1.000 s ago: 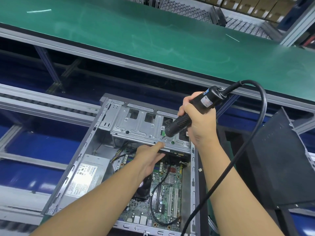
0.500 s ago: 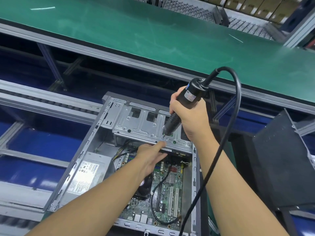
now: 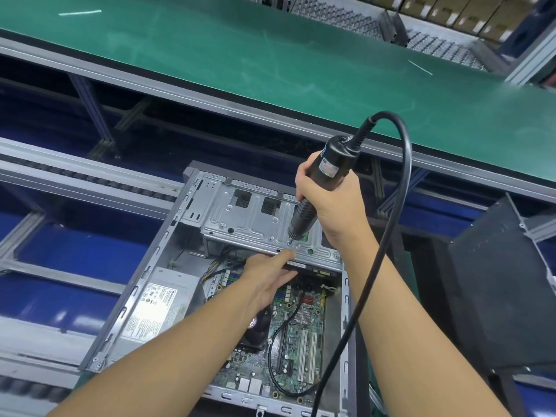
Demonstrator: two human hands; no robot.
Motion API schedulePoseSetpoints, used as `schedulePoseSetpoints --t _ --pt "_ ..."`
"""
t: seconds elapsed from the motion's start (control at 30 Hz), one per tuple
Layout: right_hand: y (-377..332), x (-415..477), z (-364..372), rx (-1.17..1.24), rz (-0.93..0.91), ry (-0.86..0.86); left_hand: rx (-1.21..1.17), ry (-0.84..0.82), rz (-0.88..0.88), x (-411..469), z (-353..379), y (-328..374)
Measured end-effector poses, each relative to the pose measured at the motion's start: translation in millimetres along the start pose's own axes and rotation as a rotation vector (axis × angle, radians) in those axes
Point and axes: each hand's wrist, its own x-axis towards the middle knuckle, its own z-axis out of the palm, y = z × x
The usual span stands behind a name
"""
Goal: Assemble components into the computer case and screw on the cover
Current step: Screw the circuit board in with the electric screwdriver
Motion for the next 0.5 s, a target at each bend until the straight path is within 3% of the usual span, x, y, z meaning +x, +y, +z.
schedulePoseSetpoints --t 0.5 --pt "-2.5 -3.6 -2.7 0.066 -0.026 -0.022 -0.024 -0.016 0.034 -1.7 -1.4 1.5"
